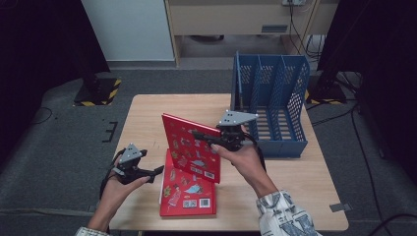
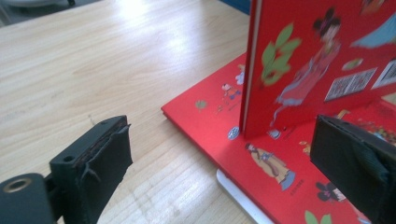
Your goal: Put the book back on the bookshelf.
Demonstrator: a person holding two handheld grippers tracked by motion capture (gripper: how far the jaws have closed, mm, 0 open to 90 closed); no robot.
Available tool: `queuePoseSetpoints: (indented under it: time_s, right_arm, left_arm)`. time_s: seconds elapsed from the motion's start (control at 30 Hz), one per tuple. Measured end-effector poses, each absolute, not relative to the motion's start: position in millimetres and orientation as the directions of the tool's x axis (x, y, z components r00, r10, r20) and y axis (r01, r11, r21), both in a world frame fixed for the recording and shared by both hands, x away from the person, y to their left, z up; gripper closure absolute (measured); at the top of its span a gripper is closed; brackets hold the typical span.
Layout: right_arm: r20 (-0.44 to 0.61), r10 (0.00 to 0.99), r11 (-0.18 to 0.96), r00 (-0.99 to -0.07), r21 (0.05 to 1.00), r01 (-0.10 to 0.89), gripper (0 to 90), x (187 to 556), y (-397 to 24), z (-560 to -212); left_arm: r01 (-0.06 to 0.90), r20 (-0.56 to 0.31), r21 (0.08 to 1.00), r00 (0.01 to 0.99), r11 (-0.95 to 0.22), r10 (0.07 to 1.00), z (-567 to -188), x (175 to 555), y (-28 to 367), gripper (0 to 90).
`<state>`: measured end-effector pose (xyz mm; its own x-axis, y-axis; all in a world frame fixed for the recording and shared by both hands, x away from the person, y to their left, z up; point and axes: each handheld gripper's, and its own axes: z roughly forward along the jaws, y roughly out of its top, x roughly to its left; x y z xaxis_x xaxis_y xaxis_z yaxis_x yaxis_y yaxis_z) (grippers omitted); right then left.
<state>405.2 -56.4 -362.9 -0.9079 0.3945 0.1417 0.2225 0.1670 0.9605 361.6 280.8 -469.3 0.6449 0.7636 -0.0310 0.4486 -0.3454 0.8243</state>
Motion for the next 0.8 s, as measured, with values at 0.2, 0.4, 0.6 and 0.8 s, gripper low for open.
queuePoseSetpoints:
  time_s: [0.2,0.4,0.6,0.8]
  right_arm:
    - [0.133,0.438,0.161,-0.889,0.961,0.223,79.9,403.8,-63.7,-360.9]
    - [0.13,0.471,0.148,-0.873,0.963,0.223,79.9,401.8,-71.9,-358.4]
    - [0.125,0.496,0.138,-0.859,0.966,0.22,79.9,398.5,-81.8,-355.4]
    - [0.128,0.515,0.131,-0.847,0.965,0.226,79.9,395.1,-91.8,-354.1]
  left_arm:
    - [0.491,-0.038,0.799,0.619,-0.348,0.785,-476.7,364.3,285.5,3.4]
    - [0.522,-0.046,0.777,0.605,-0.353,0.795,-484.4,366.5,289.3,3.9]
    - [0.534,-0.026,0.762,0.59,-0.366,0.807,-488.1,367.3,290.2,4.0]
    - [0.547,-0.014,0.748,0.578,-0.376,0.816,-492.1,367.8,291.5,3.9]
